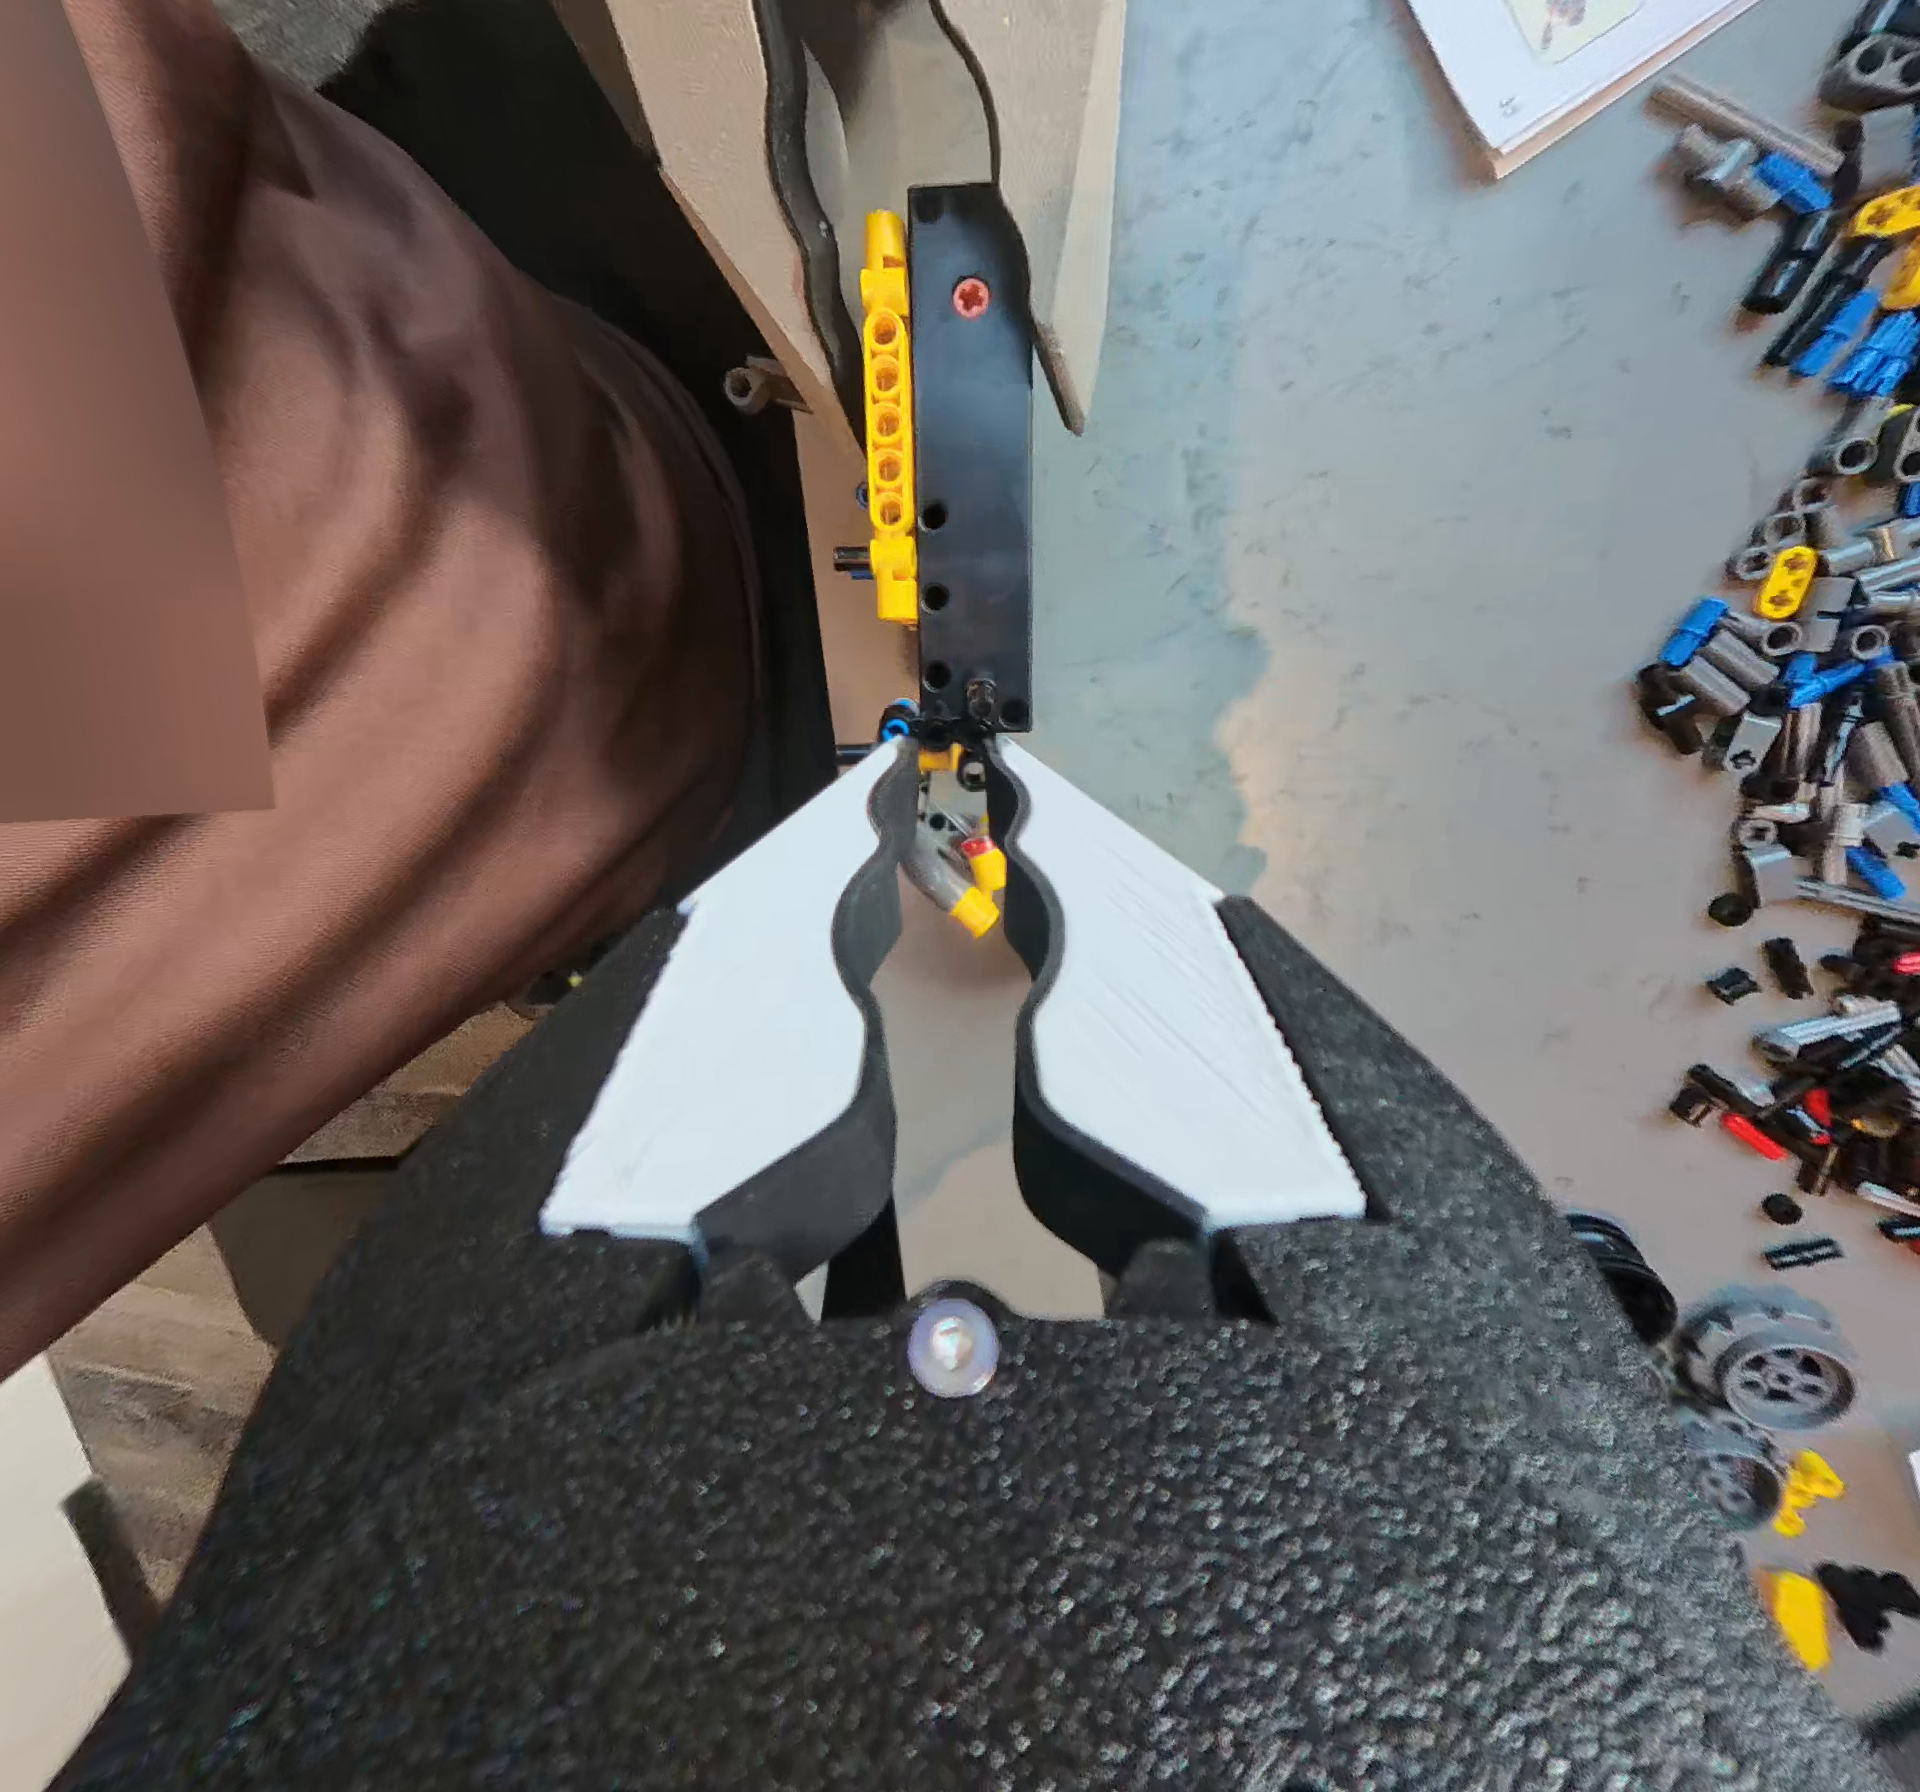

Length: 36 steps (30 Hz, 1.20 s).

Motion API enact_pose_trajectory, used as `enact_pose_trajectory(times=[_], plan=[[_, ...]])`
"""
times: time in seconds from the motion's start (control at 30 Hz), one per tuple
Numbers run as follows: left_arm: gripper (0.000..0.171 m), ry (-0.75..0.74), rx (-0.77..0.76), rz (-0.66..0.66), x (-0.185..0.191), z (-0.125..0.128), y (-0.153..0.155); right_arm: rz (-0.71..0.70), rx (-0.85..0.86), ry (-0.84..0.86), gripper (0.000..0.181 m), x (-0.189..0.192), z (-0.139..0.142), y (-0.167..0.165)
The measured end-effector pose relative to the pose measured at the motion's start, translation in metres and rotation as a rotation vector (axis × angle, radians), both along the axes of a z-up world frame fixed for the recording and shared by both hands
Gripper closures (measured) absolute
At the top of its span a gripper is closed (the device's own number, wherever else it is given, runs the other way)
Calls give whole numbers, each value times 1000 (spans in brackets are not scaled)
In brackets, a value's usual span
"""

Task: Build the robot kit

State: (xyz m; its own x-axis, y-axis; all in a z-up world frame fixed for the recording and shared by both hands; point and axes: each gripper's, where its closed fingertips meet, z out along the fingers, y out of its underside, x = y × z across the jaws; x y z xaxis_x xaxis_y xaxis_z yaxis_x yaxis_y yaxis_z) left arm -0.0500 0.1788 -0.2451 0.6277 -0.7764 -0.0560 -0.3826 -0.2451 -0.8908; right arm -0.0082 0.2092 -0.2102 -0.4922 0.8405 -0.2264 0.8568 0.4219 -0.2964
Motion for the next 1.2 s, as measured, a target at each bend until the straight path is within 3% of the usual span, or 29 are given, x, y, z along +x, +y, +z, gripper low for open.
enact_pose_trajectory(times=[0.6,1.2], plan=[[132,18,24,-4,2,0,0,133,35,-177,173,-4,-6,-10],[132,13,21,-1,0,0,1,149,148,-197,171,8,-11,6]])
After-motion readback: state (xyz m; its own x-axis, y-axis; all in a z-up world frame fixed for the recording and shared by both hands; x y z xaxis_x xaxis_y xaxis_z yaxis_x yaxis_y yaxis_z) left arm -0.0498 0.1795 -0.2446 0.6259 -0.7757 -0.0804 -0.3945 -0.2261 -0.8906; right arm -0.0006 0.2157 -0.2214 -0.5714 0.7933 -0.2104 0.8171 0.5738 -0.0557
